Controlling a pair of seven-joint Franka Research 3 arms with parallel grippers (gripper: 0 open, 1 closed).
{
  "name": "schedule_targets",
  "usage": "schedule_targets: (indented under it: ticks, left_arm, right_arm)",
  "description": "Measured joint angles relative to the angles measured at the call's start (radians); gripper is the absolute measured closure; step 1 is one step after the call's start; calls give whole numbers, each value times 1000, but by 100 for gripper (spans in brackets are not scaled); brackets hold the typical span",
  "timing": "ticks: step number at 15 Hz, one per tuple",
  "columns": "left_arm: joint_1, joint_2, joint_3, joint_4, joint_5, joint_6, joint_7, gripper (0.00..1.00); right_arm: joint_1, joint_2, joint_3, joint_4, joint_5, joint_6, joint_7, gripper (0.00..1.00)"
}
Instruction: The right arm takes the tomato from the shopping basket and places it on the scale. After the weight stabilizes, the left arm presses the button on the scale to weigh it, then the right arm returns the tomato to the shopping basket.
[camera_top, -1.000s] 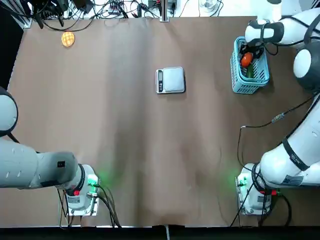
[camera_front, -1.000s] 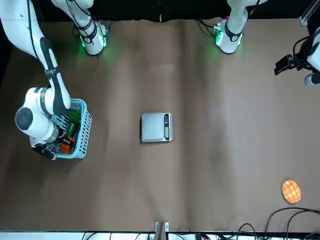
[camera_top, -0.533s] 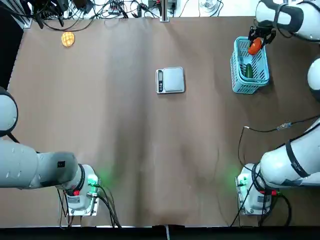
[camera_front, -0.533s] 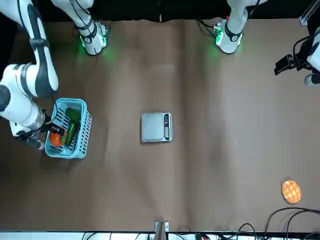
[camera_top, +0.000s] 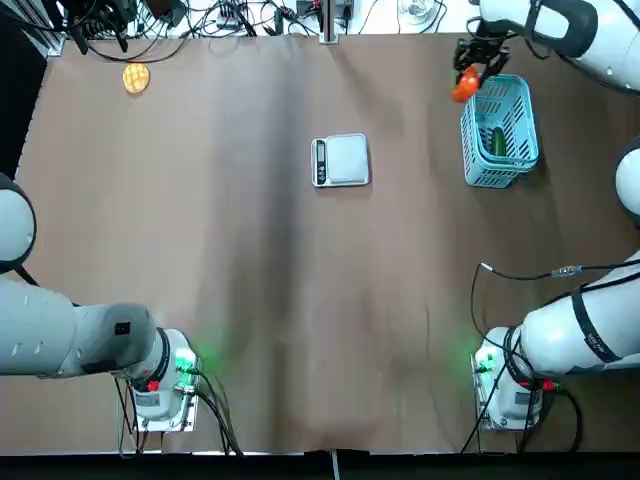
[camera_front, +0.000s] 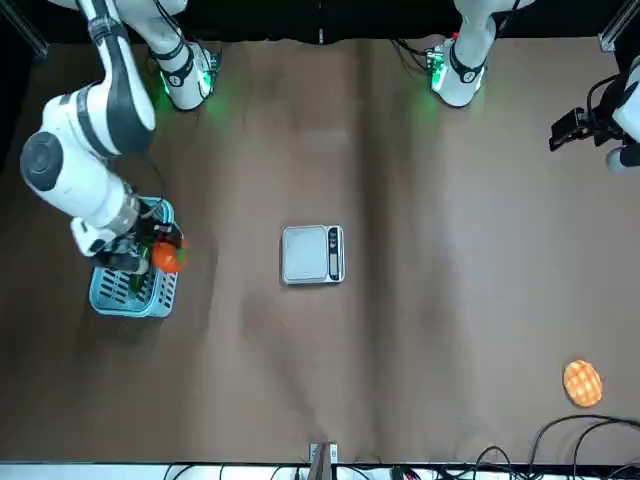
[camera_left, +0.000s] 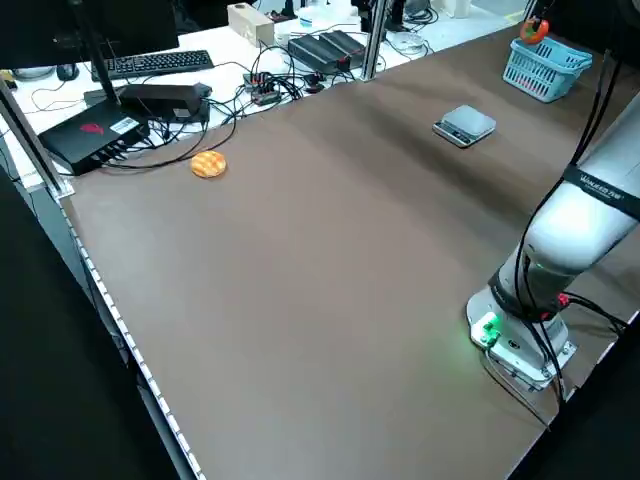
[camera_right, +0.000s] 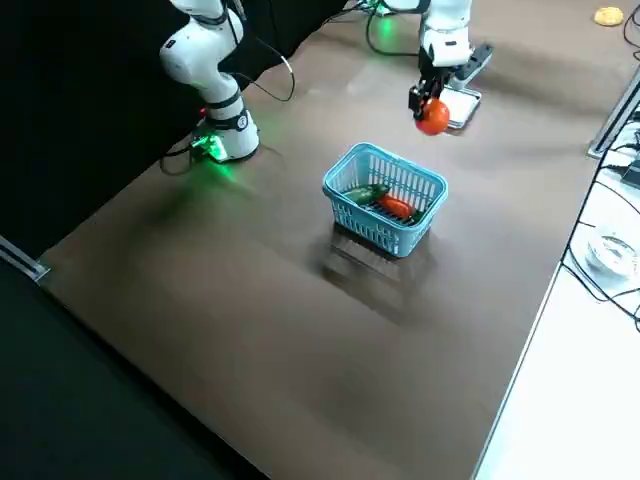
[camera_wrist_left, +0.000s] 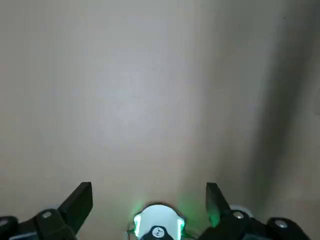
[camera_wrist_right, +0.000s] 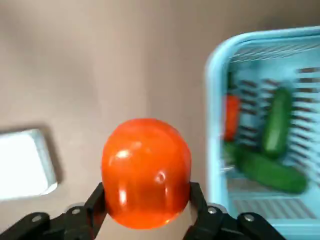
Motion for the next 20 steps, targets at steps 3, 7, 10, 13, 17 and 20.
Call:
schedule_targets:
  ticks: [3, 7, 10, 13, 17, 20]
  left_arm:
    - [2, 4, 3, 0, 0, 20, 103, 0]
    - [1, 8, 0, 0, 0, 50, 243, 0]
    - [1, 9, -2, 0, 0, 56, 356, 0]
    - [-1, 9, -4, 0, 0, 56, 478, 0]
    - [-6, 18, -5, 0, 0, 56, 658, 0]
    - [-13, 41, -37, 0, 1, 66, 691, 0]
  right_arm:
    - [51, 12, 18, 0, 126, 26, -112, 31]
    - [116, 87, 20, -2, 329, 96, -293, 31]
    - [141, 156, 20, -2, 459, 161, -423, 31]
    - [184, 213, 20, -1, 524, 216, -478, 31]
    - [225, 285, 20, -1, 678, 254, -577, 31]
    - [235, 325, 20, 1, 739, 273, -653, 31]
